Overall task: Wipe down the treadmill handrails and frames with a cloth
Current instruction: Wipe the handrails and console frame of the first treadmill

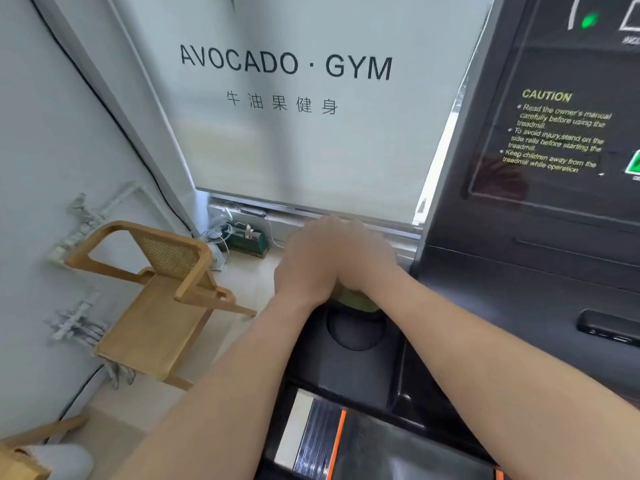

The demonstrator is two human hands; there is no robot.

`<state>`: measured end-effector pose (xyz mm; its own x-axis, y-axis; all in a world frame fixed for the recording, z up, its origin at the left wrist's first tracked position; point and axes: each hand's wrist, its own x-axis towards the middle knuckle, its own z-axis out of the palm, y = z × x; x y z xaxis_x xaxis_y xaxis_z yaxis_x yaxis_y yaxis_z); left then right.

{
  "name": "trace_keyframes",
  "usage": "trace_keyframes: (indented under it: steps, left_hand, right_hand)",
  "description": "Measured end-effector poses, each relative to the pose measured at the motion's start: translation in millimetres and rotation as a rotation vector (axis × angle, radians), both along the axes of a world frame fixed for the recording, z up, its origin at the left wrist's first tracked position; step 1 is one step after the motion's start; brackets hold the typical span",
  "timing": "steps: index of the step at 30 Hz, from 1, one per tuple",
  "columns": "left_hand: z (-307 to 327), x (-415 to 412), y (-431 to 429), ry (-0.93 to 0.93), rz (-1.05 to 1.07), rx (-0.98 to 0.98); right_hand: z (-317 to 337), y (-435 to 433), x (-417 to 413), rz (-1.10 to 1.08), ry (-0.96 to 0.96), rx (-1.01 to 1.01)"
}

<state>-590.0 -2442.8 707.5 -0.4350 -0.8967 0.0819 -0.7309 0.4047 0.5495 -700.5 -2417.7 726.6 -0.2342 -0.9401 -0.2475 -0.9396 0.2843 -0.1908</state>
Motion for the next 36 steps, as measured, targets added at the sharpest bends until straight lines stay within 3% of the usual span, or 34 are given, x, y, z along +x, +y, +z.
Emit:
trace_keyframes:
  steps: [5, 11, 14, 17, 19, 21, 24, 26, 28, 31, 36]
  left_hand:
    - [-12.0, 52.6, 54.0, -0.243, -0.085, -0.117]
    - [21.2, 125.3, 149.1, -0.394, -0.029, -0.177]
    - [29.2, 122.6, 156.5, -0.412, -0.001, -0.191]
    - [29.7, 100.7, 150.2, -0.333, 0.020, -0.166]
    - [31.1, 88.8, 147.6, -0.292, -0.039, -0.180]
    - [33.9, 86.0, 145.1, -0.295, -0.092, -0.183]
    - [34.0, 91.2, 140.3, -0.375, -0.186, -0.255]
    - [32.6, 88.1, 131.2, -0.384, -0.262, -0.308]
    - [31.3, 73.8, 118.7, -0.388, -0.266, -0.344]
    - [40.8, 40.4, 107.0, -0.471, -0.264, -0.316]
    - [67.9, 52.5, 120.5, -0.717, -0.258, -0.306]
  right_hand:
    - [1.6, 55.3, 45.5, 0.099, 0.222, -0.147]
    - [12.3, 137.1, 101.6, 0.283, 0.180, -0.184]
    - [27.9, 159.0, 85.8, 0.354, -0.071, -0.210]
    - [38.8, 169.9, 57.7, 0.216, -0.321, -0.292]
    - [38.5, 176.7, 44.9, 0.158, -0.212, -0.391]
    - [34.1, 180.6, 37.2, 0.154, -0.069, -0.342]
    - [27.2, 182.0, 31.9, 0.204, -0.159, -0.261]
    - [26.8, 170.4, 30.1, 0.227, -0.096, -0.274]
    - [24.6, 150.3, 26.1, 0.119, -0.003, -0.354]
    - [22.3, 122.1, 9.7, -0.067, -0.008, -0.489]
    - [24.6, 148.5, 12.7, 0.146, 0.113, -0.585]
